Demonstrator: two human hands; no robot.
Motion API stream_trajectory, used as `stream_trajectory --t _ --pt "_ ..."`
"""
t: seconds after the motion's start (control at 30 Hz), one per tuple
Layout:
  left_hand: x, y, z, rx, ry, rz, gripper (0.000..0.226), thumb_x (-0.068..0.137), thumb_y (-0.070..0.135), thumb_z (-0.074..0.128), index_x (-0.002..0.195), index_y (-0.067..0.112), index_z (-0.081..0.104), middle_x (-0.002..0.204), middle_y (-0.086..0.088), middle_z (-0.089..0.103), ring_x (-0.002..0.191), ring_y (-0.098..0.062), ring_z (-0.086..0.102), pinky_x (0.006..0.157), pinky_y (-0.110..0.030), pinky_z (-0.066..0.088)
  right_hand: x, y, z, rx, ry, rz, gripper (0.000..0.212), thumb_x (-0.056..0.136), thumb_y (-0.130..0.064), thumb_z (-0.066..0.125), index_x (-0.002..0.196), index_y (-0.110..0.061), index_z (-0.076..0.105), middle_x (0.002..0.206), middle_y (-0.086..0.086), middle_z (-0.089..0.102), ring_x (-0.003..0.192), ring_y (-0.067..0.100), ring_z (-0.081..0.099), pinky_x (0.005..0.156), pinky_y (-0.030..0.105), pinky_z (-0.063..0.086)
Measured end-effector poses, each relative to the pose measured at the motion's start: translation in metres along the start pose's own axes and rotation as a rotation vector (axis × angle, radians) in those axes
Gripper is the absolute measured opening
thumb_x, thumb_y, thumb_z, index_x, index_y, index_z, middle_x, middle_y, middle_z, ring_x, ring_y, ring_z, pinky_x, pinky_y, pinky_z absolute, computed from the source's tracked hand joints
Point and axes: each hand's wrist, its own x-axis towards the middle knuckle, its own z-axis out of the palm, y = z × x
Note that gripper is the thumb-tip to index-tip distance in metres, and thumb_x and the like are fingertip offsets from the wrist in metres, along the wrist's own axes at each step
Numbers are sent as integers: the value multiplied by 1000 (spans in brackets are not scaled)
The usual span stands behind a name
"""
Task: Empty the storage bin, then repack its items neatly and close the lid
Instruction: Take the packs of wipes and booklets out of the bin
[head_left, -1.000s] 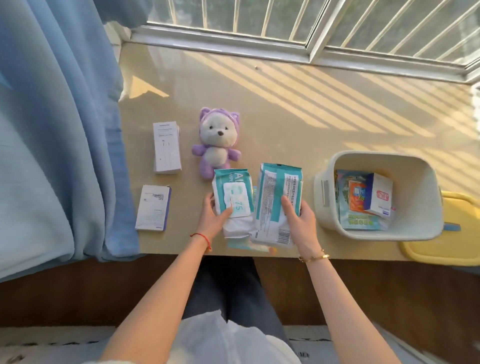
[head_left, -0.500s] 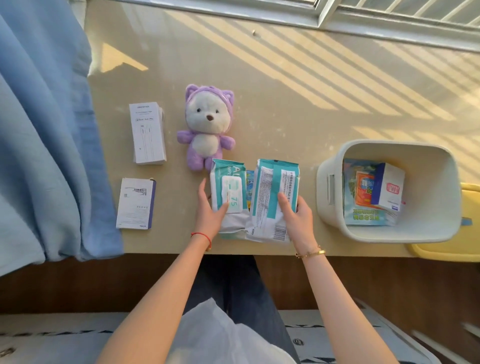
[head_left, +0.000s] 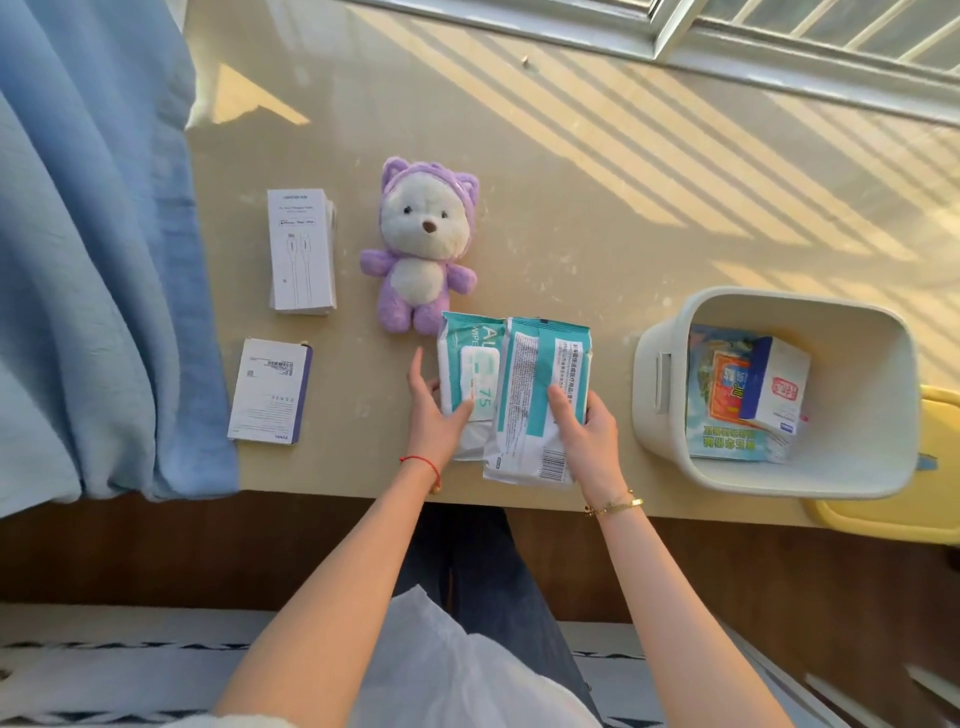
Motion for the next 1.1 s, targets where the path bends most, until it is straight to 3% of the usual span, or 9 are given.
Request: stream_trajectory --t 0.13,0.23,0.37,0.5,0.63,0.8,0.97,1.1 --pt "-3 -4 -27 23 38 44 84 82 2 67 145 31 19 115 19 50 104 9 56 90 -33 53 -2 2 7 1 -19 -3 36 90 -40 61 113 -12 61 107 1 71 96 11 70 71 24 59" --pt "-5 -11 -58 59 78 41 69 83 8 69 138 29 33 121 14 52 111 -1 54 93 -34 51 -5 1 23 13 -46 -4 36 90 -39 61 113 -12 61 108 2 70 95 10 70 70 22 58" --pt "2 -20 -100 104 58 15 64 84 10 68 137 29 37 122 11 53 117 -10 52 90 -32 51 -8 -2 58 30 -121 -22 36 90 -36 62 117 -12 60 110 -1 70 94 6 70 68 20 58" --pt "13 -28 -131 101 61 6 62 83 7 68 135 29 40 120 11 56 115 -8 54 92 -35 51 -10 -3 103 3 -180 -36 37 91 -37 61 119 -13 59 107 -5 70 90 2 69 63 13 53" --pt "21 -32 -146 88 39 -8 59 82 8 69 127 36 42 114 21 57 107 6 55 90 -27 51 -10 1 141 -21 -204 -12 36 91 -35 62 117 -10 59 104 -3 69 83 -5 68 59 9 50" --pt "28 -37 -158 167 16 -17 50 91 15 60 137 22 42 134 3 54 124 -8 48 102 -41 45 -10 6 173 -94 -216 -5 39 90 -41 61 115 -10 58 104 0 69 79 -5 67 57 10 50" --pt "29 -36 -168 320 -15 5 47 94 19 54 139 28 40 135 1 53 118 -7 49 99 -40 47 -10 10 192 -210 -216 -2 38 89 -45 60 109 -13 56 97 -5 66 74 -6 63 52 7 46" --pt "23 -31 -166 483 79 119 44 95 22 54 138 23 43 120 -2 63 105 -8 57 88 -29 49 -9 15 196 -377 -209 -65 37 89 -51 57 105 -18 53 99 -2 66 75 -1 63 53 11 50"
